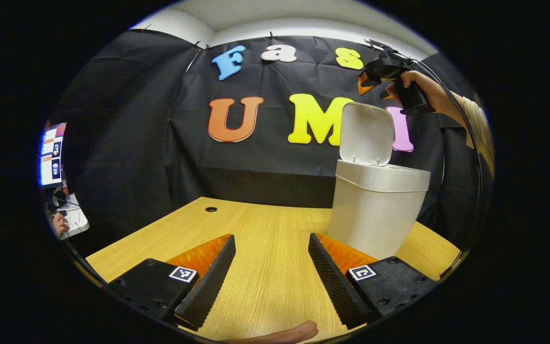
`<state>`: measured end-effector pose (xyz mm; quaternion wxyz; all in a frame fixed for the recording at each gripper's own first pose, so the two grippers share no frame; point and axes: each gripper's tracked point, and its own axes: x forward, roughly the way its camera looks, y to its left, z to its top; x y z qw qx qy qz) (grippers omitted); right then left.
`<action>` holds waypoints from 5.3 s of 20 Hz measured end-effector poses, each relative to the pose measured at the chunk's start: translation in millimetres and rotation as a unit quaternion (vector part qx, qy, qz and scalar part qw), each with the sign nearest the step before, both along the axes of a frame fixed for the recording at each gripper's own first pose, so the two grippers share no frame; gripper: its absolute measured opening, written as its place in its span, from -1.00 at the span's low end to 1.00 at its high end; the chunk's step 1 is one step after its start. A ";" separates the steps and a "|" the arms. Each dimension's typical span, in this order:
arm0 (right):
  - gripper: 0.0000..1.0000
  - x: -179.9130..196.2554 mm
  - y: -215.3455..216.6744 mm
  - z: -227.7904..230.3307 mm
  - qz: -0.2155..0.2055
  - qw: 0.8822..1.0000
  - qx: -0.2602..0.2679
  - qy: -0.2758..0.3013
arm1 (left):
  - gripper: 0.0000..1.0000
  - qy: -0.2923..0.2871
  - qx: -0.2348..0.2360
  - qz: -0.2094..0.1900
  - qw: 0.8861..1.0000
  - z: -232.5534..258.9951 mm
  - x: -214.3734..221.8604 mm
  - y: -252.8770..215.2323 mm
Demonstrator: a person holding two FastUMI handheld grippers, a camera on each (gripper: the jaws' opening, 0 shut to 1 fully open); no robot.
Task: Press the lid of the desktop garbage bin to open it, pick up the crumpled paper on the desktop and throw it into the bin, then pick up the pop can on the desktop and drop it into the bin, and finally close the garbage bin lid.
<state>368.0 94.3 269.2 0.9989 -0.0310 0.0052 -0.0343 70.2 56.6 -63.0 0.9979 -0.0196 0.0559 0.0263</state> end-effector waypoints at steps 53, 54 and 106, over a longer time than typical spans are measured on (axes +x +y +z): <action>0.94 -137.1 1.2 -220.4 0.115 0.962 -0.017 0.247 | 0.98 -0.026 0.051 -0.033 0.998 3.7 -3.9 -60.3; 0.90 -138.9 1.0 -219.8 0.114 0.965 -0.017 0.236 | 0.97 -0.024 0.046 -0.032 0.998 3.9 -4.0 -57.2; 0.89 -101.1 6.8 -30.3 0.074 0.989 -0.031 -0.126 | 0.98 -0.020 -0.006 -0.007 1.000 -3.3 7.5 -8.6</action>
